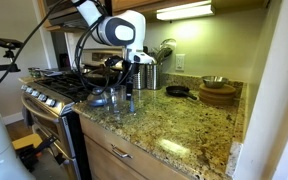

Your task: Place the blender blades upright in the cup then close the cup

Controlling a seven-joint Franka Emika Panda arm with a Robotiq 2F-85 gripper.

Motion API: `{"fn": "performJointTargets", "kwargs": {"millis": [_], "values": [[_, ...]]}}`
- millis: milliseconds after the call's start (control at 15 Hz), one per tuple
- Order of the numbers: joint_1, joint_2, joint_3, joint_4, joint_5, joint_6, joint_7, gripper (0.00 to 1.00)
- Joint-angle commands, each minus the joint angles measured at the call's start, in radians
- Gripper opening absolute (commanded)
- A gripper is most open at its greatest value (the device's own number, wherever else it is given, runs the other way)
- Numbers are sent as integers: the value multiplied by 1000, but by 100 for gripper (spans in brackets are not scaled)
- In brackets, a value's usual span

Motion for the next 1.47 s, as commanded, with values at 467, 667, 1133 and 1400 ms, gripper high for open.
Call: {"fn": "performJointTargets", "kwargs": {"millis": [467, 667, 1133, 1400], "values": [[4, -3, -6, -19, 9, 27, 15, 5], [5, 10, -6, -17, 13, 37, 8, 15], [-7, 31, -24, -4, -6, 61, 19, 5], [-9, 20, -36, -9, -2, 73, 15, 8]]}}
